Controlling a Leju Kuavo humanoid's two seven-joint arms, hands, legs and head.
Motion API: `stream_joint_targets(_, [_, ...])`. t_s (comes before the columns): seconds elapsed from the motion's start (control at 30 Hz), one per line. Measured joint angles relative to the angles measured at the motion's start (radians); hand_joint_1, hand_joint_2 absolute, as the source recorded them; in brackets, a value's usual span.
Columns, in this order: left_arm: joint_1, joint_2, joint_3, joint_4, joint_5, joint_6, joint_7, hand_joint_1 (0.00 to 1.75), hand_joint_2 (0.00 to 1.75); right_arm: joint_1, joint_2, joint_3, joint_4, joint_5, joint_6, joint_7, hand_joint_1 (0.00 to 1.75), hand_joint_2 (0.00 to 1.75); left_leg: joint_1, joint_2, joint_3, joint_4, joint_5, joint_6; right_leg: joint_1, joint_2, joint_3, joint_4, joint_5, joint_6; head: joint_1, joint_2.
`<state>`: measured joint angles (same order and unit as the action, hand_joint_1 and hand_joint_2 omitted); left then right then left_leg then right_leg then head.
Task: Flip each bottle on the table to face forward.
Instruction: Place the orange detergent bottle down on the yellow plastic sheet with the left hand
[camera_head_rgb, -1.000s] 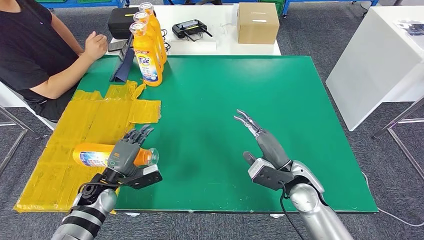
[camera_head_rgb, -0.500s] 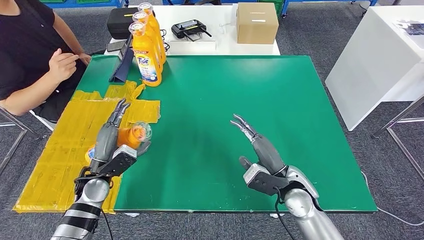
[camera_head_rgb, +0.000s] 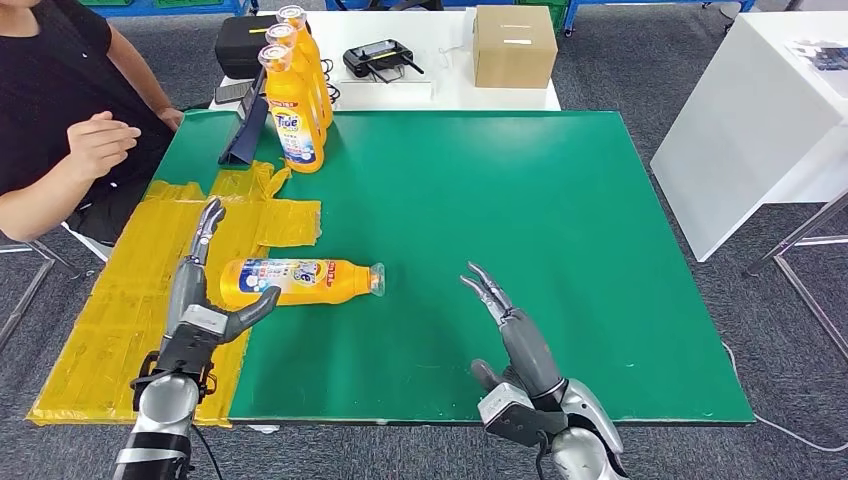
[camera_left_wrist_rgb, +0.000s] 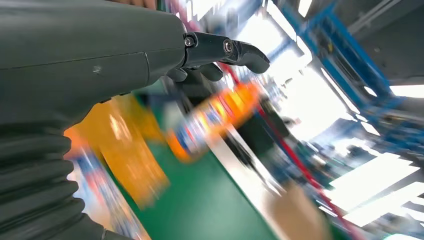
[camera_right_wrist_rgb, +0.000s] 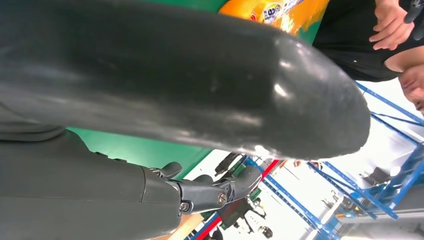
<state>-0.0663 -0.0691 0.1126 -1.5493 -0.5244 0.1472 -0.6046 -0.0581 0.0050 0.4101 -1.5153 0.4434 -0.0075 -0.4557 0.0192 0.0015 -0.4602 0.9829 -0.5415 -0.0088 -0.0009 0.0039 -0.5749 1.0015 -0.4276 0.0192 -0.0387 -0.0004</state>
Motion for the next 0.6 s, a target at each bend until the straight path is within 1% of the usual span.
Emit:
stream_joint_targets(0.07, [0.007, 0.000, -0.010, 0.009, -0.060, 0.053, 0.002, 0.00, 0.00, 0.005, 0.000, -0.003, -0.006, 0.000, 0.008, 0.000, 0.00, 0.00, 0.000, 0.000, 0.001, 0.000, 0.000, 0.000, 0.000, 0.000, 0.000, 0.000, 0.000, 0.000, 0.000, 0.000])
stream_joint_targets(0.1, [0.012, -0.001, -0.015, 0.012, -0.041, 0.047, -0.004, 0.00, 0.00, 0.007, 0.000, -0.003, -0.009, 0.001, 0.009, 0.000, 0.00, 0.00, 0.000, 0.000, 0.000, 0.000, 0.000, 0.000, 0.000, 0.000, 0.000, 0.000, 0.000, 0.000, 0.000, 0.000])
stream_joint_targets(0.13, [0.019, -0.003, -0.019, 0.014, 0.007, 0.021, -0.014, 0.00, 0.00, 0.010, 0.000, -0.003, -0.013, 0.003, 0.009, -0.001, 0.00, 0.00, 0.000, 0.000, 0.000, 0.000, 0.000, 0.000, 0.000, 0.000, 0.000, 0.000, 0.000, 0.000, 0.000, 0.000])
stream_joint_targets(0.2, [0.034, -0.010, -0.021, 0.004, 0.140, -0.078, -0.039, 0.00, 0.00, 0.016, 0.002, -0.004, -0.024, 0.006, 0.003, -0.012, 0.00, 0.00, 0.001, 0.000, 0.000, 0.000, 0.000, 0.000, 0.001, 0.000, 0.000, 0.000, 0.000, 0.000, 0.000, 0.000])
stream_joint_targets(0.3, [0.068, -0.027, -0.028, -0.049, 0.322, -0.273, -0.058, 0.00, 0.00, 0.035, 0.018, -0.019, -0.058, -0.014, -0.021, -0.064, 0.00, 0.00, 0.001, 0.000, 0.000, 0.000, 0.000, 0.000, 0.001, 0.000, -0.001, 0.000, 0.000, 0.000, 0.000, 0.000])
stream_joint_targets(0.33, [0.084, -0.036, -0.037, -0.075, 0.362, -0.323, -0.063, 0.00, 0.00, 0.047, 0.028, -0.027, -0.076, -0.024, -0.029, -0.085, 0.00, 0.00, 0.000, 0.000, -0.001, 0.000, 0.000, 0.000, 0.001, 0.000, -0.001, 0.000, 0.000, 0.000, 0.000, 0.000])
stream_joint_targets(0.37, [0.104, -0.045, -0.048, -0.105, 0.385, -0.350, -0.070, 0.00, 0.00, 0.061, 0.037, -0.036, -0.099, -0.031, -0.039, -0.103, 0.00, 0.00, 0.000, 0.000, -0.001, 0.000, 0.000, 0.000, 0.000, 0.000, -0.001, 0.000, 0.000, 0.000, 0.000, 0.000])
stream_joint_targets(0.4, [0.125, -0.055, -0.064, -0.138, 0.394, -0.355, -0.077, 0.00, 0.00, 0.077, 0.045, -0.044, -0.125, -0.034, -0.051, -0.118, 0.00, 0.00, 0.000, 0.000, -0.001, 0.000, 0.000, 0.000, 0.000, 0.000, -0.001, 0.000, 0.000, 0.000, 0.000, 0.000])
stream_joint_targets(0.47, [0.164, -0.071, -0.098, -0.205, 0.392, -0.315, -0.090, 0.00, 0.00, 0.114, 0.058, -0.059, -0.174, -0.034, -0.078, -0.143, 0.00, 0.00, 0.000, 0.000, -0.001, 0.000, -0.001, 0.000, 0.000, 0.000, -0.001, 0.000, 0.000, 0.000, 0.000, 0.000])
stream_joint_targets(0.53, [0.189, -0.080, -0.123, -0.260, 0.396, -0.269, -0.095, 0.00, 0.00, 0.143, 0.066, -0.073, -0.215, -0.035, -0.097, -0.158, 0.00, 0.00, 0.000, 0.000, -0.002, 0.000, -0.001, 0.000, 0.000, 0.000, -0.001, -0.001, 0.000, 0.000, 0.000, 0.000])
stream_joint_targets(0.6, [0.204, -0.082, -0.137, -0.298, 0.403, -0.254, -0.096, 0.00, 0.00, 0.163, 0.072, -0.083, -0.247, -0.035, -0.102, -0.162, 0.00, 0.00, 0.000, 0.000, -0.002, 0.000, -0.001, 0.000, 0.000, 0.000, -0.001, -0.001, 0.000, 0.000, 0.000, 0.000])
